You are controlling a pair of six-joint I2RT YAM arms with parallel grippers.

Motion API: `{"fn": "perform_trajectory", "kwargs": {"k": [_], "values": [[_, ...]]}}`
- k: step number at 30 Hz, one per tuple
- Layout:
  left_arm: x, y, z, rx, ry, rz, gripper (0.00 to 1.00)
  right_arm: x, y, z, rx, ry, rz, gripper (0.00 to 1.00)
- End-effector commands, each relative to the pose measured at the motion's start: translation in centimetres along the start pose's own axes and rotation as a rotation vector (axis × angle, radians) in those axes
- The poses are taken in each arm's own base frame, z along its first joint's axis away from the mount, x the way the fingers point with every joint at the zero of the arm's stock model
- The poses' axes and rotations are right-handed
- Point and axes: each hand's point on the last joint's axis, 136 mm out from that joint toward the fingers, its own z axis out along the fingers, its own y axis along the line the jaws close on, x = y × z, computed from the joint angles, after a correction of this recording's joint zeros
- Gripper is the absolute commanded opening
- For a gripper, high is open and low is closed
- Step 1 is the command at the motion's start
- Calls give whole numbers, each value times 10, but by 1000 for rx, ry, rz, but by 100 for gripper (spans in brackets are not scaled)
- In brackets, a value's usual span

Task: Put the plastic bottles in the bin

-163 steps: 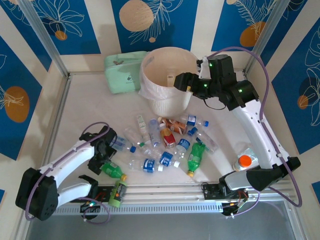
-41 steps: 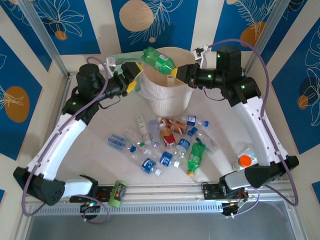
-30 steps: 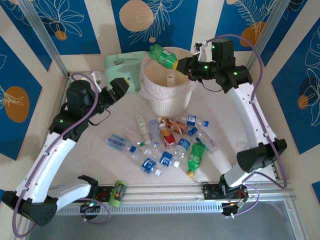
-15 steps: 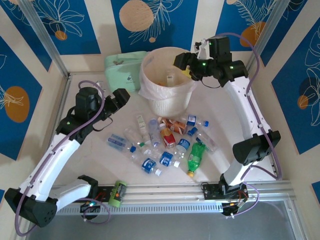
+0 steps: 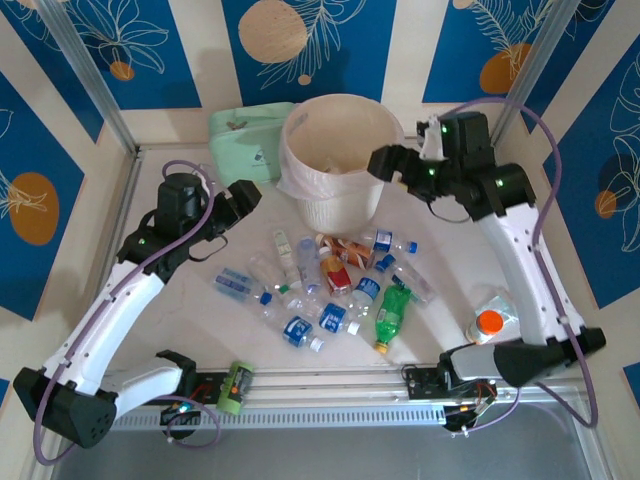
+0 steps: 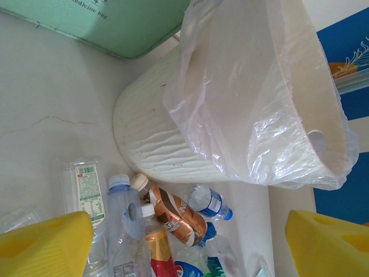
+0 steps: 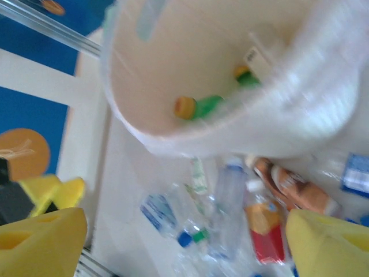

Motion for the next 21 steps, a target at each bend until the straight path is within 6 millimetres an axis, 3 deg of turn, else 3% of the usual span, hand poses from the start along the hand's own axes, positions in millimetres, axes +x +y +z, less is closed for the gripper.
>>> {"fn": "perform_trajectory", "kwargs": {"k": [1, 5, 9, 13, 16, 21], "values": [[2, 3, 6, 10, 14, -10, 85, 33, -44, 2, 160, 63, 41, 91], [9, 8, 12, 11, 37, -25, 84, 78, -75, 8, 278, 138, 111, 86], [17, 19, 17, -2, 49, -47, 82, 135, -113, 8, 490, 220, 163, 83], [20, 18, 19, 23, 57, -54, 81, 187, -140, 16, 585, 314, 243, 81], [21, 18, 19, 26, 59, -49, 81, 212, -153, 26, 621, 367, 271, 79], [21, 12, 16, 49, 64, -33, 80, 234, -172, 37, 685, 414, 322, 76]]}}
